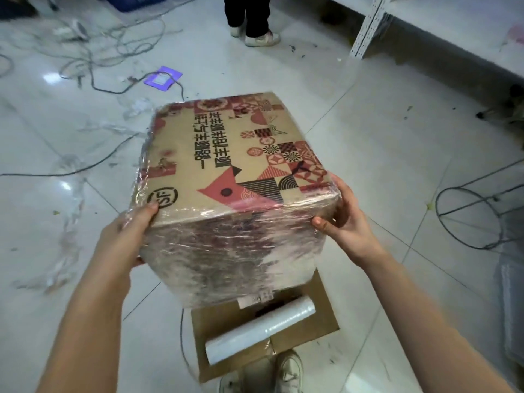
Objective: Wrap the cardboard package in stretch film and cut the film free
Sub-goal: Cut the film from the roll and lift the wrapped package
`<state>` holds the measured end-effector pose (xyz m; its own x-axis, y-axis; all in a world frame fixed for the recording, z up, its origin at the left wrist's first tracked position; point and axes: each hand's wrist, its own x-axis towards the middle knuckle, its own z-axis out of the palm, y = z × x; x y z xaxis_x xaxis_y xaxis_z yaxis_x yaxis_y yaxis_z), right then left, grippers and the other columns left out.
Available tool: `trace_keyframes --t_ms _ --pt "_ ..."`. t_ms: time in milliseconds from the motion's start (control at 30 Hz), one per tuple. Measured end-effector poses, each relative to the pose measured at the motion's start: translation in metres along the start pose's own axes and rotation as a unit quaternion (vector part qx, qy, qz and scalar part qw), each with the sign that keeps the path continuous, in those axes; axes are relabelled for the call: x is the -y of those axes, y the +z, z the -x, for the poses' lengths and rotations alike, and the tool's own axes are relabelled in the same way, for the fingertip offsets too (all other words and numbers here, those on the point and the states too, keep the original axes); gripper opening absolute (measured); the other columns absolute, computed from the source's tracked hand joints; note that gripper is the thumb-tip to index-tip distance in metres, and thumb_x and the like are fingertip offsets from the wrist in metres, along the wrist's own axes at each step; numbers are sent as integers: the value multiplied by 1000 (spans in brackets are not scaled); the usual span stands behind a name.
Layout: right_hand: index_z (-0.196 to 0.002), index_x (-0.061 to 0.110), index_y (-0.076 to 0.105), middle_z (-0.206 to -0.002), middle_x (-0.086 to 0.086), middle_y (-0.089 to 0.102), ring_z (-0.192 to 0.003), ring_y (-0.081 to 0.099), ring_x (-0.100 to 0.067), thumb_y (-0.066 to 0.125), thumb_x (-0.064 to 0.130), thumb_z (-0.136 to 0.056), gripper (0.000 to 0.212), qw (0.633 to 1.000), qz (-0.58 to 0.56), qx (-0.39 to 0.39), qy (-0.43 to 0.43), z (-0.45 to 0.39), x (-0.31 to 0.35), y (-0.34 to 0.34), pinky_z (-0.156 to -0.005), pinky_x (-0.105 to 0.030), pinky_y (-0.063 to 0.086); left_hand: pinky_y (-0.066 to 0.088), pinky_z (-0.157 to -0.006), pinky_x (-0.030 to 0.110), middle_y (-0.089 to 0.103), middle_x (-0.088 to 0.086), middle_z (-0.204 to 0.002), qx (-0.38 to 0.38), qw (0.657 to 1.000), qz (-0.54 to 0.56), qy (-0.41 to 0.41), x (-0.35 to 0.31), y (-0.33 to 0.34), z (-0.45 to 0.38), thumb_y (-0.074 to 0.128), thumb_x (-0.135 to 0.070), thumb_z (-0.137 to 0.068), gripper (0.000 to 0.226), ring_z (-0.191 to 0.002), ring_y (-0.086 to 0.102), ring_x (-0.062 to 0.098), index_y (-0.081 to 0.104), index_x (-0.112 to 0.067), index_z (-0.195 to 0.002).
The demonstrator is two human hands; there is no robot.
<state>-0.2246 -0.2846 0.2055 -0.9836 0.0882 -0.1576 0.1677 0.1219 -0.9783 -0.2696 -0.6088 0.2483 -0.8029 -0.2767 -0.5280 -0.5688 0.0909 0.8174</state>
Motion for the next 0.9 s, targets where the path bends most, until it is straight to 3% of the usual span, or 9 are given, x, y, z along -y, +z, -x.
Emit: trace_keyframes --t_ms 67,133,233,367,467,567,733,833,900 --pt "-141 26 28 -129 9 59 -122 53 -17 83 34 -68 91 999 24 27 22 -3 -6 2 -99 -34 46 44 -63 28 63 -7 -86 6 999 30 16 16 1 3 60 -33 -91 24 -74 58 8 58 -20 -112" --pt "-144 27 22 -125 15 61 -121 54 -15 79 21 -73 91 996 70 51 30 -7 -14 4 -105 -36 42 46 -69 29 64 -9 -90 8 999 44 15 29 0 2 60 -32 -92 28 -77 60 6 59 -21 -117" --pt "-145 37 11 -121 26 59 -119 55 -5 73 2 -76 98 990 112 71 53 -5 -24 3 -102 -23 42 48 -90 37 67 -7 -105 22 998 50 5 50 -1 4 61 -36 -90 34 -97 63 13 57 -26 -122" --pt "-149 31 16 -137 8 49 -124 51 -10 76 0 -74 101 982 141 65 105 11 -38 -4 -103 -31 44 41 -105 46 61 -3 -125 62 997 35 -8 85 2 20 65 -50 -75 60 -115 57 20 48 -30 -130" --pt "-147 28 22 -129 2 55 -112 58 -8 75 0 -71 96 983 109 37 144 23 -45 -2 -85 -25 54 36 -109 47 52 -2 -137 91 995 30 -41 109 8 34 65 -50 -73 81 -124 50 21 34 -28 -144" --pt "-138 31 25 -121 -6 56 -99 63 -9 58 -26 -71 93 982 76 18 171 34 -51 7 -63 -18 53 37 -104 39 47 0 -141 106 991 46 -62 130 14 42 64 -38 -83 74 -120 49 21 28 -29 -147" --pt "-137 27 23 -118 3 57 -107 61 -6 59 -25 -73 90 979 88 -7 181 41 -62 14 -82 -24 54 32 -109 44 45 -1 -145 107 991 25 -70 145 14 41 59 -45 -82 75 -130 43 25 26 -33 -148" --pt "-144 23 17 -123 -5 59 -112 59 -16 58 -16 -76 88 967 143 -6 210 38 -69 12 -94 -41 50 30 -110 46 43 -1 -146 101 993 17 -54 144 18 43 57 -43 -87 71 -133 41 27 24 -33 -149" --pt "-149 19 9 -131 -10 55 -119 54 -26 59 -2 -81 86 947 191 -15 257 38 -69 11 -100 -43 45 30 -109 45 42 1 -147 92 995 7 -49 141 19 48 57 -41 -89 69 -133 41 28 25 -30 -150"
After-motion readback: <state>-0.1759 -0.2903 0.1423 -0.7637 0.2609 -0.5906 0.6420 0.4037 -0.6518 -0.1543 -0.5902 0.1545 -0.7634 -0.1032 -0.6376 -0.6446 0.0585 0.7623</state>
